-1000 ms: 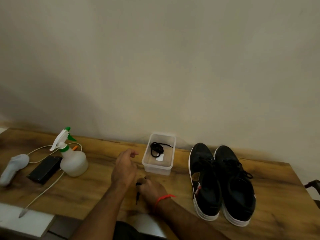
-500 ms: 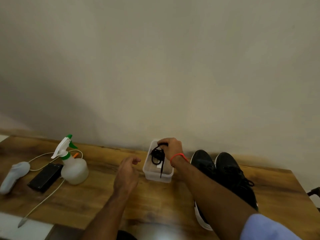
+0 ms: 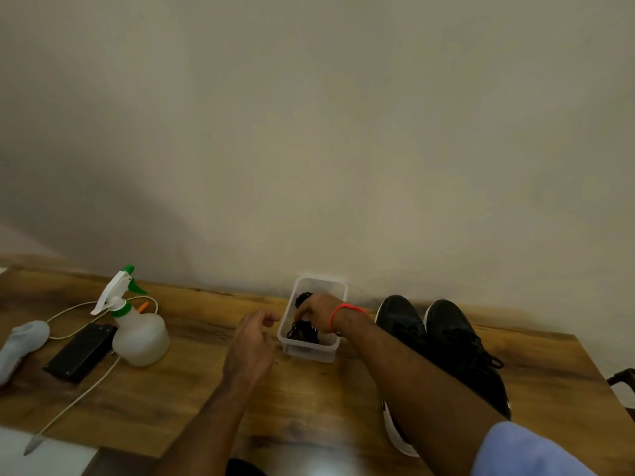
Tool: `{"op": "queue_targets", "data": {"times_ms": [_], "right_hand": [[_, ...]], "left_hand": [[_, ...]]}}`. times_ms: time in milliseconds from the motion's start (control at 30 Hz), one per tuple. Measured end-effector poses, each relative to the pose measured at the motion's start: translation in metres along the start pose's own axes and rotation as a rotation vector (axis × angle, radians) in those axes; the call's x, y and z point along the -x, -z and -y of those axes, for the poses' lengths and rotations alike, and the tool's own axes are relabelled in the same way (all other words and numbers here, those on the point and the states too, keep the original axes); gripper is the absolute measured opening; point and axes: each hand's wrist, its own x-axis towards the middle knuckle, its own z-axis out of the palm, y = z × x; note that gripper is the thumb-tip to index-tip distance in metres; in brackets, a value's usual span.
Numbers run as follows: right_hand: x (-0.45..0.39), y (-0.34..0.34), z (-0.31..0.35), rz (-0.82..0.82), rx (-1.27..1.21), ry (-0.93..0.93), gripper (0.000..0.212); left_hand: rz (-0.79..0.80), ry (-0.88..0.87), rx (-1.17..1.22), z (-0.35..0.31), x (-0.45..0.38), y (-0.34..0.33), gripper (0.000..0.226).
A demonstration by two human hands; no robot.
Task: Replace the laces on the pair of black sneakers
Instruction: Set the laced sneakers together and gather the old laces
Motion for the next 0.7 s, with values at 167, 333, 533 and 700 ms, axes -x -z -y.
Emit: {"op": "queue_targets", "data": {"times_ms": [167,333,533,700], "right_hand": [[0.005,-0.008,-0.003,0.030,0.139,-0.041,0.041],[0.005,-0.023,0.009,0.105,0.152,-0.023,0.040],[0.006,-0.027,0.006,0.036,0.094,0.009,0.043],[0.026,-0.017,-0.008,-0.255,-0.055,0.057,0.050]], "left_hand": [[0.062,-0.065,-0.025,-0.009,0.002,-0.007,0.047],[0.083,-0.078,-0.051,-0.008,0.001,-0.007,0.040],[0.112,-0.049,-0.115,-0.007,0.002,-0.007,0.033],[0.104,-0.039,-0.133,-0.008,0.002,-0.007,0.030]]}}
